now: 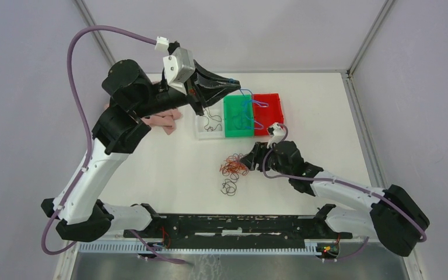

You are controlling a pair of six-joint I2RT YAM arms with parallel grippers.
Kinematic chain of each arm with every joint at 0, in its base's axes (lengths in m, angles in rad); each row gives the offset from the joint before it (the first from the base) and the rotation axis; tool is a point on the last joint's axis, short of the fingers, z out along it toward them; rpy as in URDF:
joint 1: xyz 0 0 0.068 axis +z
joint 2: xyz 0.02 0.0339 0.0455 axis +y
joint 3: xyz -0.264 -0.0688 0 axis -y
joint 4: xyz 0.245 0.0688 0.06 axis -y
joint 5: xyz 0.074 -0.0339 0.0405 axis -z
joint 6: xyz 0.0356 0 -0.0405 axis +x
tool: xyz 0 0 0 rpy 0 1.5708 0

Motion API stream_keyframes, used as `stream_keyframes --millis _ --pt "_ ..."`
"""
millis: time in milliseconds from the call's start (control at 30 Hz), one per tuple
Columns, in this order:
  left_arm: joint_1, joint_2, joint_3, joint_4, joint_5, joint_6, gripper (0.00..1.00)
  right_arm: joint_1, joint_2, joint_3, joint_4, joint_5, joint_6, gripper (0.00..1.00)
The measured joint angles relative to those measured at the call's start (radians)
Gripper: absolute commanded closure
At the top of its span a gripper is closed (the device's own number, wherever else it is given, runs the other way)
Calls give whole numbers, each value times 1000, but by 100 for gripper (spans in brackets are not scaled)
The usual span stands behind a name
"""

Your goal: Untangle the cables

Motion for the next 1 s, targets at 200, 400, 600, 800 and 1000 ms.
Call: stream_keyframes --millis 200,400,600,800,1000 --pt "0 0 -79 14 -27 39 97 -5 -166 65 -161 82 -21 27" --pt "0 22 -207 27 -102 103 97 -50 -249 207 -350 225 -37 25" --pt "0 120 -298 54 -250 185 97 -93 -249 285 -516 393 -24 25" --pt "1 280 -294 55 -437 272 97 -115 -249 285 -612 486 6 25" --pt "30 451 -251 45 -545 333 97 -139 -257 280 -643 530 23 25"
